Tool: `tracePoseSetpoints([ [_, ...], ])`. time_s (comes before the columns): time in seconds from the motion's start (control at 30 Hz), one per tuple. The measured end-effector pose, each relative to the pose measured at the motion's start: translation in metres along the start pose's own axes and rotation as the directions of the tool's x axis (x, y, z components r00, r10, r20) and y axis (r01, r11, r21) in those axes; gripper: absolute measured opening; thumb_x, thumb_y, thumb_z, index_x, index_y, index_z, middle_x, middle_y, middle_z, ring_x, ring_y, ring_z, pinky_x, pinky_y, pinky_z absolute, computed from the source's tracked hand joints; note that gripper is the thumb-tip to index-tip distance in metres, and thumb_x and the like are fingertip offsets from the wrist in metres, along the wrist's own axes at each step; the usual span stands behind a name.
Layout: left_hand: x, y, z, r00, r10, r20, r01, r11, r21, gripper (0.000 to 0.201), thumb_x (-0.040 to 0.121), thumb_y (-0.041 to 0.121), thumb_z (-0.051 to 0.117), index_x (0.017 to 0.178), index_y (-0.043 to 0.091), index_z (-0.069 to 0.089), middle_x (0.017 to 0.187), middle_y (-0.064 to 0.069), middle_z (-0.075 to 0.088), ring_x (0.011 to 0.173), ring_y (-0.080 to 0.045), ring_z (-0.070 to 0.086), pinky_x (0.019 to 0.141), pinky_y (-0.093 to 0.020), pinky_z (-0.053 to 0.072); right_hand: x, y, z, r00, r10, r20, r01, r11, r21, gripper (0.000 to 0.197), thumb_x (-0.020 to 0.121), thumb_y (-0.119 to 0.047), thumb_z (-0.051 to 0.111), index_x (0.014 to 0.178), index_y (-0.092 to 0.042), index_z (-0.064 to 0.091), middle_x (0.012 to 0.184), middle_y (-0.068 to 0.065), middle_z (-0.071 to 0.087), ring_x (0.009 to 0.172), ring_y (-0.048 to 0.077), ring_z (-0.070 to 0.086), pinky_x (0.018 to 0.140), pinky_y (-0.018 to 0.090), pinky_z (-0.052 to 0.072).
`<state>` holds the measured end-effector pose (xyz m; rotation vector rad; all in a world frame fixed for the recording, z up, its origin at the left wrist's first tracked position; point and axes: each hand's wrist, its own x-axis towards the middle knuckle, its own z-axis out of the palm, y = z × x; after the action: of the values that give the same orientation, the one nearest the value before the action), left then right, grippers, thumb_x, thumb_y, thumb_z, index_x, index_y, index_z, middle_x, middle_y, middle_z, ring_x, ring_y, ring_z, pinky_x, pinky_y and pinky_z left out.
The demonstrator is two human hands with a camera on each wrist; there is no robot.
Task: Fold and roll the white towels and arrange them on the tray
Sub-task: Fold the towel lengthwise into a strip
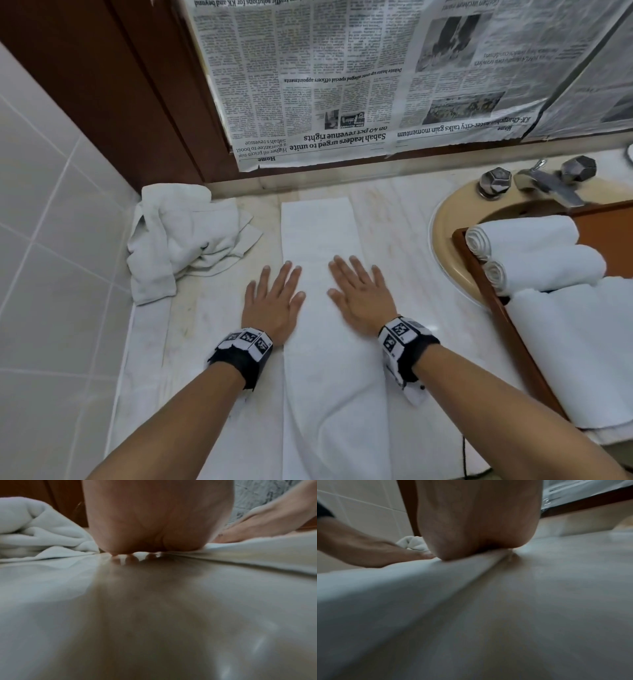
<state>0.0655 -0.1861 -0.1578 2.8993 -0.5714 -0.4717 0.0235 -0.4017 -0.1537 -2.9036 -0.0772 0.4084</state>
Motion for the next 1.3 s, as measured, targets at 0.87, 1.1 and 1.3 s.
tracePoseSetpoints([
  [0.87,0.04,0.043,-0.022,0.978,-0.153,0.142,0.169,0.979,-0.112,0.056,0.101,0.059,0.007,0.152,0.049,-0.015,0.158,0.028,-0.025,0.15,-0.025,-0.023,0.117,-0.061,-0.012,0.031,0.022,-0.025,0.998,0.053,-0.018,-0.052,0.999,0.012,0.081,0.087,-0.053,-0.014,0.16,-0.024,0.004,0.166,-0.01,-0.003,0.153,0.017,-0.005,0.12,0.045,-0.007],
  [1.1,-0.001,0.03,-0.014,0.989,0.014,0.146,-0.009,0.999,-0.036,0.055,0.101,0.061,0.012,0.151,0.054,-0.008,0.159,0.028,-0.021,0.151,-0.022,-0.018,0.118,-0.061,-0.008,-0.05,0.007,0.022,0.994,-0.11,-0.018,0.11,0.994,-0.016,0.062,0.104,-0.054,0.013,0.158,-0.025,0.023,0.164,-0.008,0.017,0.151,0.02,0.018,0.117,0.049,0.008],
  [1.3,0.001,0.021,-0.007,0.986,-0.102,0.131,0.11,0.993,-0.051,0.063,0.095,0.071,0.009,0.15,0.053,-0.015,0.156,0.031,-0.026,0.15,-0.021,-0.022,0.116,-0.062,-0.013,-0.041,0.042,0.002,0.997,0.071,0.01,-0.071,0.997,-0.011,0.068,0.093,-0.06,-0.015,0.156,-0.035,-0.013,0.158,-0.021,-0.023,0.151,0.014,-0.018,0.121,0.048,-0.008],
])
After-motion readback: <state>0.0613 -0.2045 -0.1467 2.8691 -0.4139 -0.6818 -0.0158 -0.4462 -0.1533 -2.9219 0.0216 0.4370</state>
